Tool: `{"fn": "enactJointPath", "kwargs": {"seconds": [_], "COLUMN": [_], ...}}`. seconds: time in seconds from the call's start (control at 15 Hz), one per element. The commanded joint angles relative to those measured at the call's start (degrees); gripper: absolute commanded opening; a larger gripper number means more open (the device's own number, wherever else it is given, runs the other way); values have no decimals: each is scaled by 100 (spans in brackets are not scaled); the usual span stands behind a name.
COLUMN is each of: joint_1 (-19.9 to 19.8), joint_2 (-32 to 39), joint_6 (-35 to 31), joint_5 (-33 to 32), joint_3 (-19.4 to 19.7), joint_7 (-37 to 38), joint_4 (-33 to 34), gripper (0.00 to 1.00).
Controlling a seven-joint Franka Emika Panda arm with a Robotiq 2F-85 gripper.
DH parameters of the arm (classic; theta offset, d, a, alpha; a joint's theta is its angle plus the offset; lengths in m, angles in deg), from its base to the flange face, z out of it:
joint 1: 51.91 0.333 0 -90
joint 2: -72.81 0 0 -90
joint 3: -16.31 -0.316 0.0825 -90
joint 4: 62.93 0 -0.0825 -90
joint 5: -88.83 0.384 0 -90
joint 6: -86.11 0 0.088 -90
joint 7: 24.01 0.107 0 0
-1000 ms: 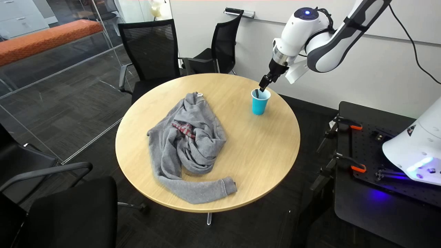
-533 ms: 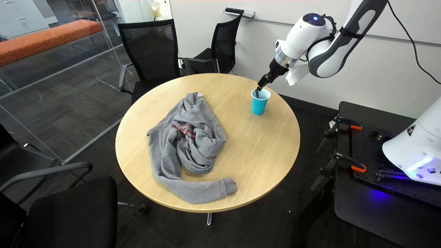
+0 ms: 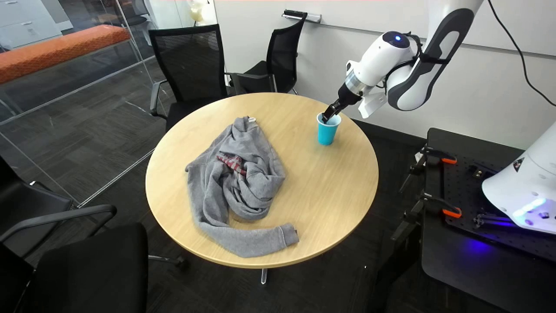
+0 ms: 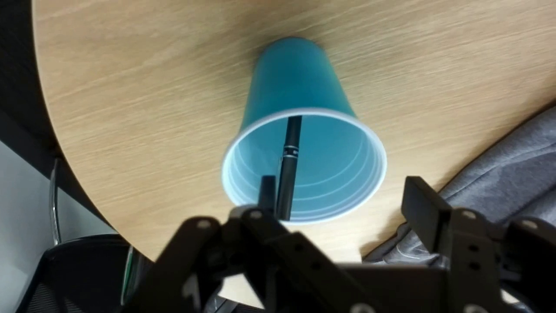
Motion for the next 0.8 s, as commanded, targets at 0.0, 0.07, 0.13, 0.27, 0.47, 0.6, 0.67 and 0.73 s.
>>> {"fn": "enactJointPath", "kwargs": {"seconds": [0.0, 0.07, 0.13, 0.27, 0.47, 0.6, 0.67, 0.73], "joint_1": [207, 246, 274, 309, 230, -334, -486, -640], "joint_2": [230, 239, 257, 281, 191, -17, -36, -44], "joint_6": [-277, -272, -283, -299, -258, -140, -162, -176], "joint_5": [225, 277, 317, 390, 435, 1735, 2134, 2437], "joint_3": [89, 98, 107, 115, 25, -757, -992, -1209], "joint_7": [42, 37, 32, 29, 14, -1268, -1644, -1923], "joint_4": [10, -8, -16, -24, -51, -228, -233, -241], "gripper": [52, 49, 47, 50, 53, 54, 55, 55]}}
